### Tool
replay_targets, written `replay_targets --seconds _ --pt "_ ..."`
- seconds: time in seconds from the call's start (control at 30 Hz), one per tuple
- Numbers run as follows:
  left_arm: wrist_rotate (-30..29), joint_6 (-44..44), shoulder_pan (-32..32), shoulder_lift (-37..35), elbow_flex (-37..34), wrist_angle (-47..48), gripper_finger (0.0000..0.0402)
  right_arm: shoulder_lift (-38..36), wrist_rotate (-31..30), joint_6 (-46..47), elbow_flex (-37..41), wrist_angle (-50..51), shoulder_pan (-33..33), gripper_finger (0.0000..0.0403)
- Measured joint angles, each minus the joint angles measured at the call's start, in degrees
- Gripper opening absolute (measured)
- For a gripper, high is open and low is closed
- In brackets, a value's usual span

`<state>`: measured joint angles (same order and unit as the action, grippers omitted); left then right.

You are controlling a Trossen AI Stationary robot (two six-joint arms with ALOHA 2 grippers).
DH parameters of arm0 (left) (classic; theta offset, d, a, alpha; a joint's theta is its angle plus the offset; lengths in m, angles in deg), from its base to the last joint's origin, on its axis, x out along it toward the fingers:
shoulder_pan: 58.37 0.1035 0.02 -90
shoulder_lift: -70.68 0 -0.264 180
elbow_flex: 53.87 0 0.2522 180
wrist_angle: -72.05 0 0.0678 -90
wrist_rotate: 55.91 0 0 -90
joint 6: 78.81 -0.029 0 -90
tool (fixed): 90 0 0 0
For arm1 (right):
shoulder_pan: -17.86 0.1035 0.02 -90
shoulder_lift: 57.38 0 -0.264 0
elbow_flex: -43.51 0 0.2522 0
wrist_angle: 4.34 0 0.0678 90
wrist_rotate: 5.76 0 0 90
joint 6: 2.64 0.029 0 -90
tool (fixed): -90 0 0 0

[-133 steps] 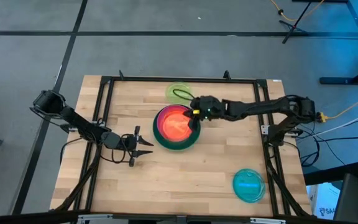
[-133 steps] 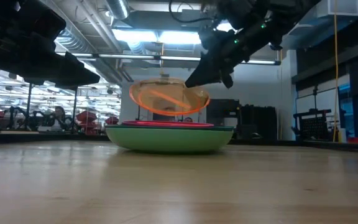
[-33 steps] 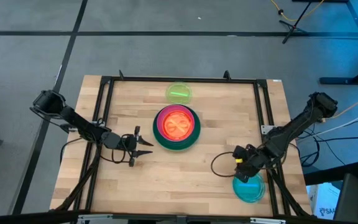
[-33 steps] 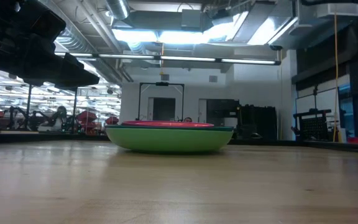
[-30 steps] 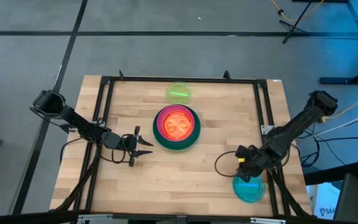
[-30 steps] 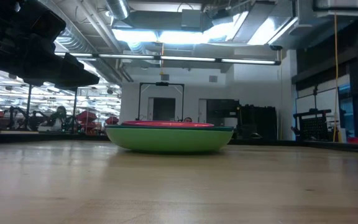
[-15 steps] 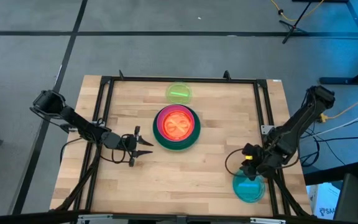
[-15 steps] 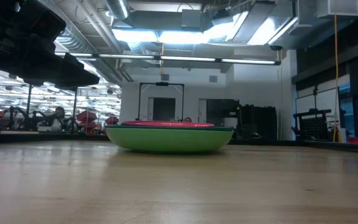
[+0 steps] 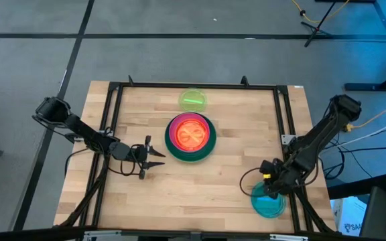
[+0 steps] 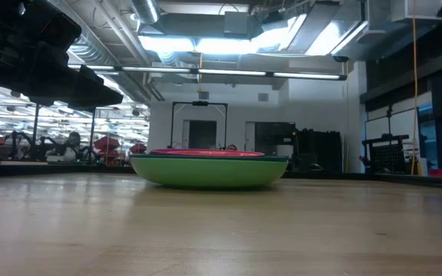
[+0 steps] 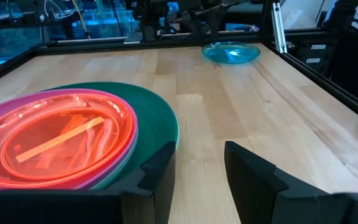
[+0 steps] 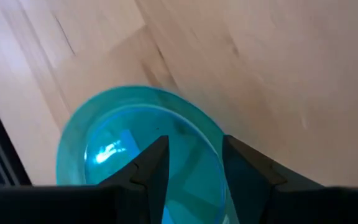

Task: Stack plastic plates
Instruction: Stack the light blue plate on the orange plate

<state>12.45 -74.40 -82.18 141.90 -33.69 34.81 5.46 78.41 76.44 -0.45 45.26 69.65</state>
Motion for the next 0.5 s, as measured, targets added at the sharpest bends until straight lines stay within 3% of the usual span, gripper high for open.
replay_targets --seconds 0.5 --pt "0.1 0.0 0.0 0.0 0.0 0.0 0.0131 5.7 2.5 -3.1 0.0 -2.1 0.0 0.0142"
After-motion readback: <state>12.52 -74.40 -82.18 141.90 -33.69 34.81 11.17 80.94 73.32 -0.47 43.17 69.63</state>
